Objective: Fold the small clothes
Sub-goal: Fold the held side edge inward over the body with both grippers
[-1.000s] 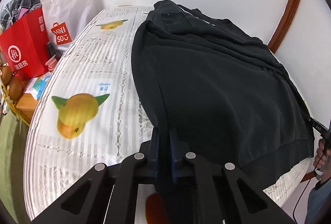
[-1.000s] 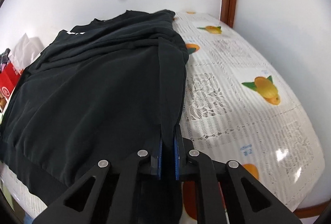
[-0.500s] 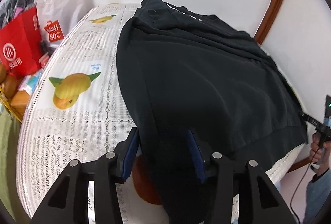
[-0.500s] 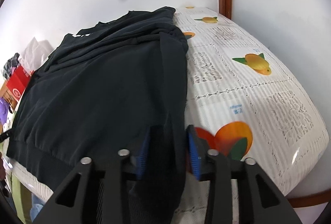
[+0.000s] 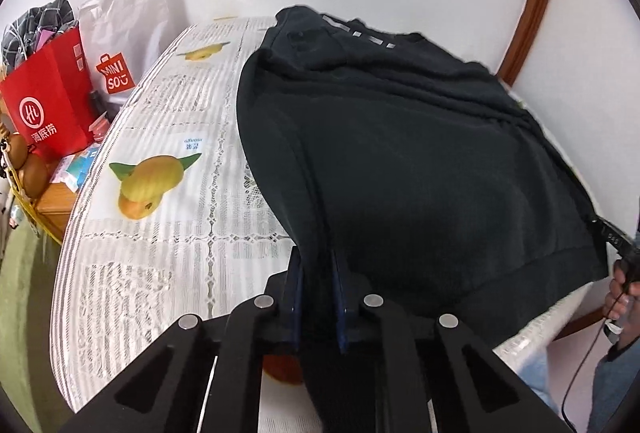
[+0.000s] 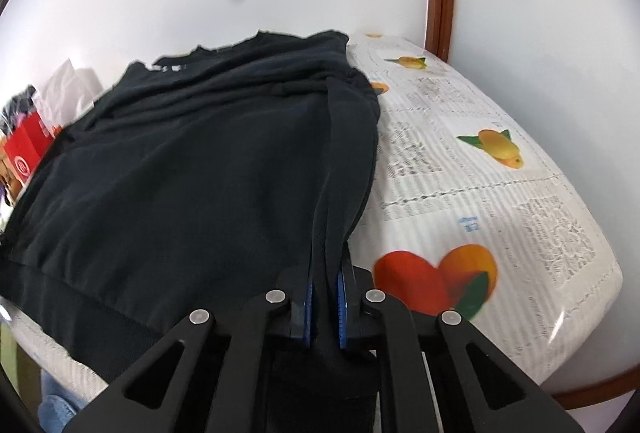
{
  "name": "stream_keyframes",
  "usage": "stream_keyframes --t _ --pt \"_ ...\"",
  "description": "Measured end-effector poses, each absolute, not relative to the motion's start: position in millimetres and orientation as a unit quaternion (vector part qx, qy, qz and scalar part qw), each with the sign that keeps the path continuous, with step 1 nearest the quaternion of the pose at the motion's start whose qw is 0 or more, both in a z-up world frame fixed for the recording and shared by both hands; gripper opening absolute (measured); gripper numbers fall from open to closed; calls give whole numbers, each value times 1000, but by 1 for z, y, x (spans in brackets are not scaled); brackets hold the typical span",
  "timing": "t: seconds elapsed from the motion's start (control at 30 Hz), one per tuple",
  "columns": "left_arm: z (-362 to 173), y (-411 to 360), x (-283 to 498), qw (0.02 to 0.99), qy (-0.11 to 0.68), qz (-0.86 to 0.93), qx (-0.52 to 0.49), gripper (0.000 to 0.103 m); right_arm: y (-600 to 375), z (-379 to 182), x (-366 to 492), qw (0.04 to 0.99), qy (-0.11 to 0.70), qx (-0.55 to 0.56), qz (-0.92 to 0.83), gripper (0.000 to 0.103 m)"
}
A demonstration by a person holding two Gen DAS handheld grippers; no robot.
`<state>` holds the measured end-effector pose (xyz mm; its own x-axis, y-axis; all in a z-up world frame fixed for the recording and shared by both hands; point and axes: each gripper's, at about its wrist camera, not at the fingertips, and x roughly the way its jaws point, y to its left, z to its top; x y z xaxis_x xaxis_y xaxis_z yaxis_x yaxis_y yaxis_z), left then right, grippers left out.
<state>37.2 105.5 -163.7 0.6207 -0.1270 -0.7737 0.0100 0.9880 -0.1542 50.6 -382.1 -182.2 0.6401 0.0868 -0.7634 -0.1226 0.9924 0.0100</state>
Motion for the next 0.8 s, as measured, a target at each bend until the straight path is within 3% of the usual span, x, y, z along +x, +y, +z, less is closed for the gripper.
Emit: stream_keyframes --t 0.8 --pt "-109 99 72 919 384 -58 -70 12 -381 -128 68 914 401 17 63 9"
